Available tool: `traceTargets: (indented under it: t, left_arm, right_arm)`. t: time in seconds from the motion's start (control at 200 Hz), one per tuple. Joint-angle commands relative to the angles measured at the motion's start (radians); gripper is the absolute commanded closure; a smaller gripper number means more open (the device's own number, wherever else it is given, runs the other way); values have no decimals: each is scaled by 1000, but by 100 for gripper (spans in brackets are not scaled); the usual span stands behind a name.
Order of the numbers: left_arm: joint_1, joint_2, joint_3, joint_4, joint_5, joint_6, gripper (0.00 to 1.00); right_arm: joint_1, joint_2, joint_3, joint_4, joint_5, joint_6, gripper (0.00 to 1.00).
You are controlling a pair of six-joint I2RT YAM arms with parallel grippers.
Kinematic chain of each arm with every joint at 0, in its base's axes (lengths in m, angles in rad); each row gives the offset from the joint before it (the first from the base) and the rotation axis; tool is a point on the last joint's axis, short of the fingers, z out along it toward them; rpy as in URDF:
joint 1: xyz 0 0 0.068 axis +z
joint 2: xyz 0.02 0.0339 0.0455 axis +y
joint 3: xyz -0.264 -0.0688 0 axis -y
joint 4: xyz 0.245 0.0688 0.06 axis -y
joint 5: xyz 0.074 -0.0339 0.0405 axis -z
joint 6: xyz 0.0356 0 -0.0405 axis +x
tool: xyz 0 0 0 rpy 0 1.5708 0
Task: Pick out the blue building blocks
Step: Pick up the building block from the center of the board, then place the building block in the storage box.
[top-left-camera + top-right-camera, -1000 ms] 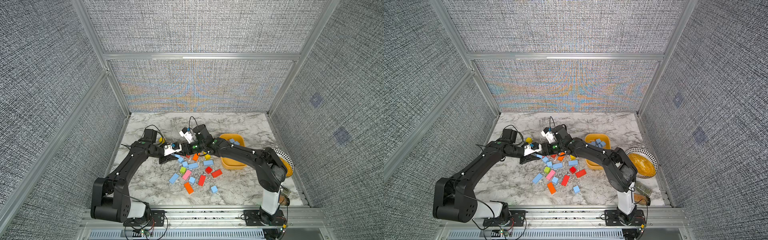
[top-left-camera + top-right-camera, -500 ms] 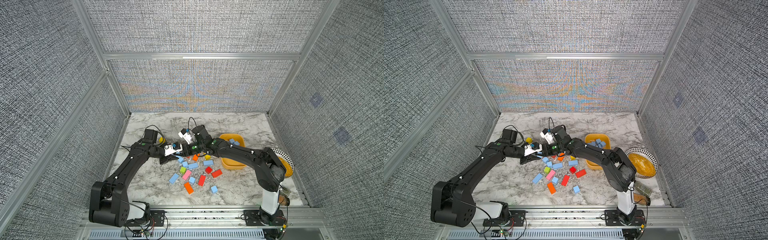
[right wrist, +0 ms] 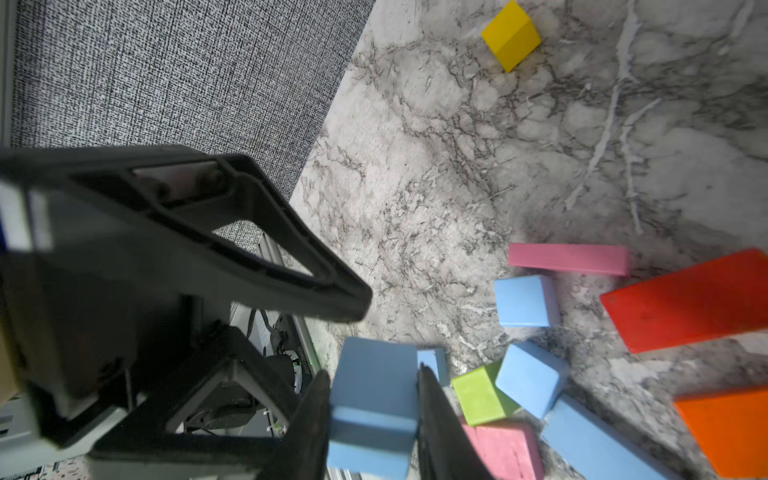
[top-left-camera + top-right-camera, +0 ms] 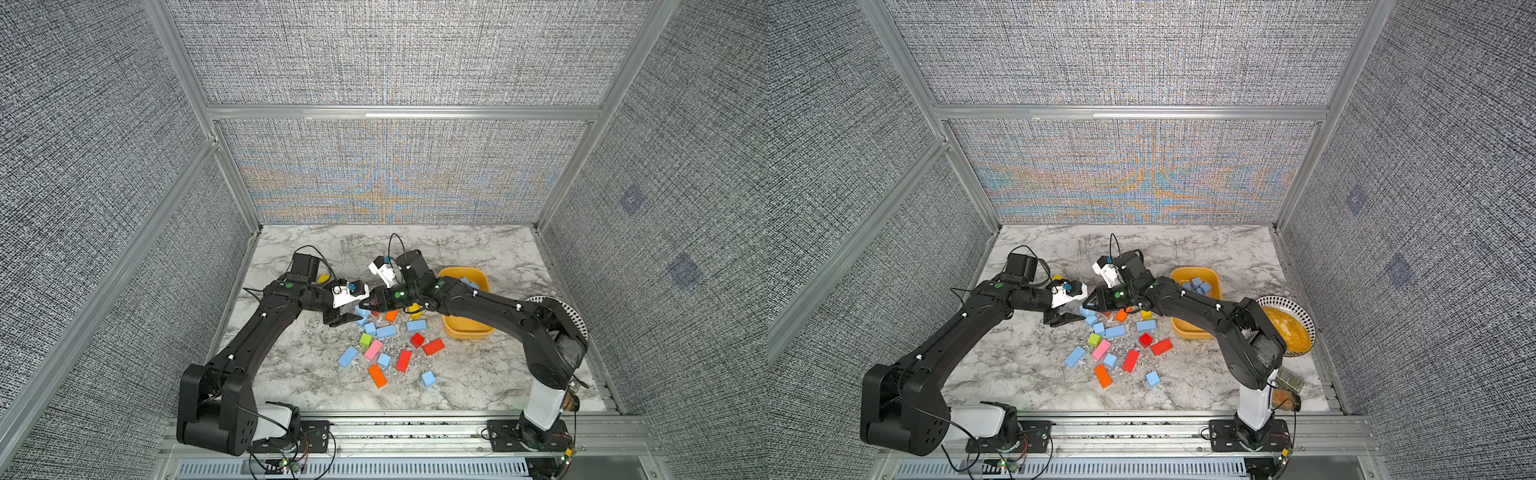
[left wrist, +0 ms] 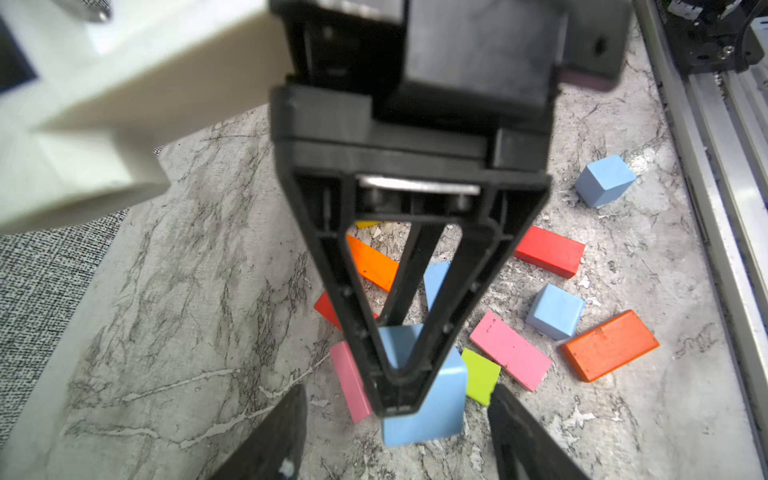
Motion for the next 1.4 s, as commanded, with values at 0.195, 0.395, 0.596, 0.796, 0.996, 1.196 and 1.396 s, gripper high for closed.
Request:
traceTargets:
  t: [0.195,0.395,0.596,0.796,0.996,1.196,1.396]
  left_arm:
    - [-23,51,95,-22,22,-137,21]
    - [-84,104,152,7,-22,-328,20]
    - [-99,122,69,135,10,-457,20]
    - [-100,106,46,140,-25,-463,19]
    - [-100,88,27,145,-45,-454,19]
    - [-100,89,23,145,-51,-453,19]
    - [-100,74,14,150,-66,-454,18]
  right_arm:
    - [-151,-130,-74,-172,165,-117,88]
    - [-348,-220,-127,-453,491,-244,88]
    - [-448,-230,-221,-455,554,-284,85]
    - [-446,-163,-221,-412,546,-295,81]
    - [-446,-125,-202,-387,556,-314,71]
    - [-446,-110,-182,-386,562,-322,56]
    - [-442,-133,-166,-405,591,-319,49]
